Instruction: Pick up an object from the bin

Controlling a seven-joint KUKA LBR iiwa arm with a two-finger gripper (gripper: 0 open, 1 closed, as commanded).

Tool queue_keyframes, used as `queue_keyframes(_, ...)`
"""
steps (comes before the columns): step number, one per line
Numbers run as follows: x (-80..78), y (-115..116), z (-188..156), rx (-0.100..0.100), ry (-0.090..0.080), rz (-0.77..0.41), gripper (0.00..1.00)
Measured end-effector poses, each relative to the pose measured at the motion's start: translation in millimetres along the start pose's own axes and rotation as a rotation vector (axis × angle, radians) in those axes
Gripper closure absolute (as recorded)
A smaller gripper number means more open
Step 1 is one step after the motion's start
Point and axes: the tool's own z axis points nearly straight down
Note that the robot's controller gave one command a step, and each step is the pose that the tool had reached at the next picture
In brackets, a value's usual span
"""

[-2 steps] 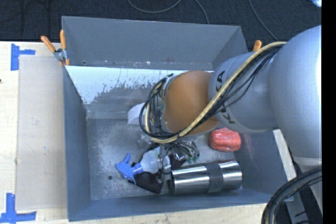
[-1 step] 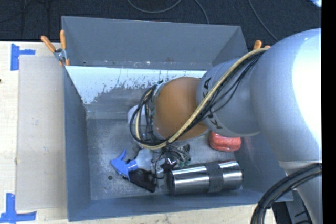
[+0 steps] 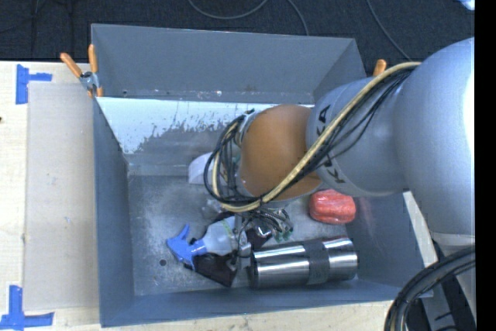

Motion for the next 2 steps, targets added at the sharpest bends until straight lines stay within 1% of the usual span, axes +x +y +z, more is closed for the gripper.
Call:
queue_keyframes(1, 6.7, 14.9, 4.7, 0.000, 0.004, -0.322, 1.00)
queue_keyframes(2, 6.7, 14.9, 4.7, 0.000, 0.004, -0.321, 1.00)
